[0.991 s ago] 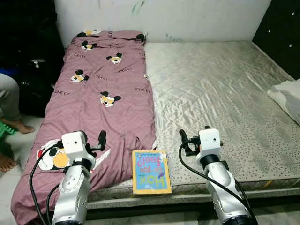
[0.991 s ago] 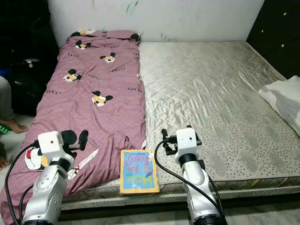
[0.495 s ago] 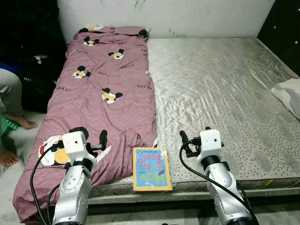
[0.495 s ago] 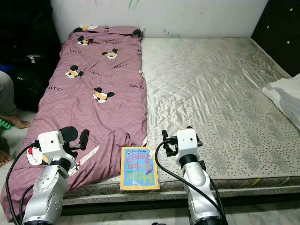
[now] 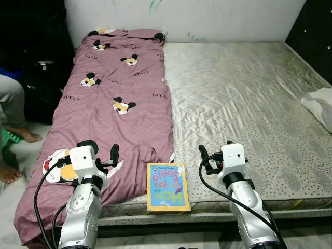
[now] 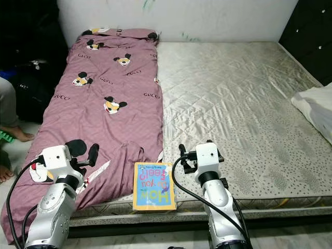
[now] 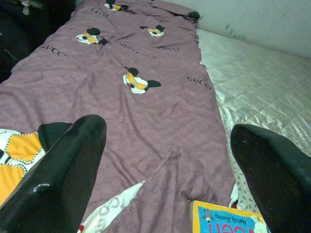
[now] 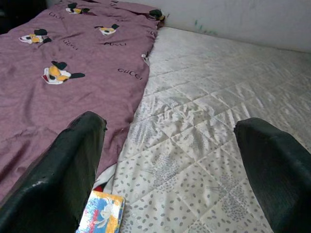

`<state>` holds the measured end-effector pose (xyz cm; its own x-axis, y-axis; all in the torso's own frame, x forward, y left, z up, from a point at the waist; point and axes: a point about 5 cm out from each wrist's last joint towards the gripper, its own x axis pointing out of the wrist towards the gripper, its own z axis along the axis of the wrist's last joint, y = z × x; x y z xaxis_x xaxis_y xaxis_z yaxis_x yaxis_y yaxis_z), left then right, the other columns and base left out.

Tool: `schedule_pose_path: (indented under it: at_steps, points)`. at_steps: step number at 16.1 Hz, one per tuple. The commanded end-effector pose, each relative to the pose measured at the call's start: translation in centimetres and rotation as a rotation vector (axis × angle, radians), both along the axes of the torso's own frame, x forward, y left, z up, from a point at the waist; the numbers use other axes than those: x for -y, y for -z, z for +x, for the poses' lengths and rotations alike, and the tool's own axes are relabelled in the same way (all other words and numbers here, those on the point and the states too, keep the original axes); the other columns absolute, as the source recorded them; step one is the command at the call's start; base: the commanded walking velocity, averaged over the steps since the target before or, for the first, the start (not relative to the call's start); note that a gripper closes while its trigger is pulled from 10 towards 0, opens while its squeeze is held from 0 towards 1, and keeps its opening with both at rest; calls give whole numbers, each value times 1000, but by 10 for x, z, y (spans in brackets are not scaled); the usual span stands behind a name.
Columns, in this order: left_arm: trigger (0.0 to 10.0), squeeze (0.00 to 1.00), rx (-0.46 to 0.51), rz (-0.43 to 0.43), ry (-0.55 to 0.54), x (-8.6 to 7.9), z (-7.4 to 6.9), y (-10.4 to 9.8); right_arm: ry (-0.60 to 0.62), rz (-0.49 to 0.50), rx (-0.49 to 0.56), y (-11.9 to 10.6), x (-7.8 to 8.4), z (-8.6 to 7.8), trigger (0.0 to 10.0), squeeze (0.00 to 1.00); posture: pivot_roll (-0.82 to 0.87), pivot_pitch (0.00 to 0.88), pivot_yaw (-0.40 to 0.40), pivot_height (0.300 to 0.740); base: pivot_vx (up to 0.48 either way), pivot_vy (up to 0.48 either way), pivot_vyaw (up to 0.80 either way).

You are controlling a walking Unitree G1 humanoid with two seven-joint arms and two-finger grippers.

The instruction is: Clean up the room

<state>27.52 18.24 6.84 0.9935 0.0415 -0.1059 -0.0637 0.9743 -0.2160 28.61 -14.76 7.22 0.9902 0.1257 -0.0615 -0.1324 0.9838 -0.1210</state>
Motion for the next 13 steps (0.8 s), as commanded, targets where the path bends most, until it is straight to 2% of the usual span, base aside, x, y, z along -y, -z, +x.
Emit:
schedule_pose_path:
  at_steps: [1,7,13]
  points:
    - [10000,0,-12,5,-9,-1,-1,1,-4,6,4,-3,0,1,10000,0,-12,92,-5,687,0,0,0]
    - [10000,0,-8,5,-13,-1,-2,0,-12,11,6,-4,1,0,10000,0,-10,101,-11,687,0,0,0]
    - [10000,0,-7,-2,-23,1,-12,-2,-47,13,-13,-3,1,-9,10000,0,-17,150,-21,687,0,0,0]
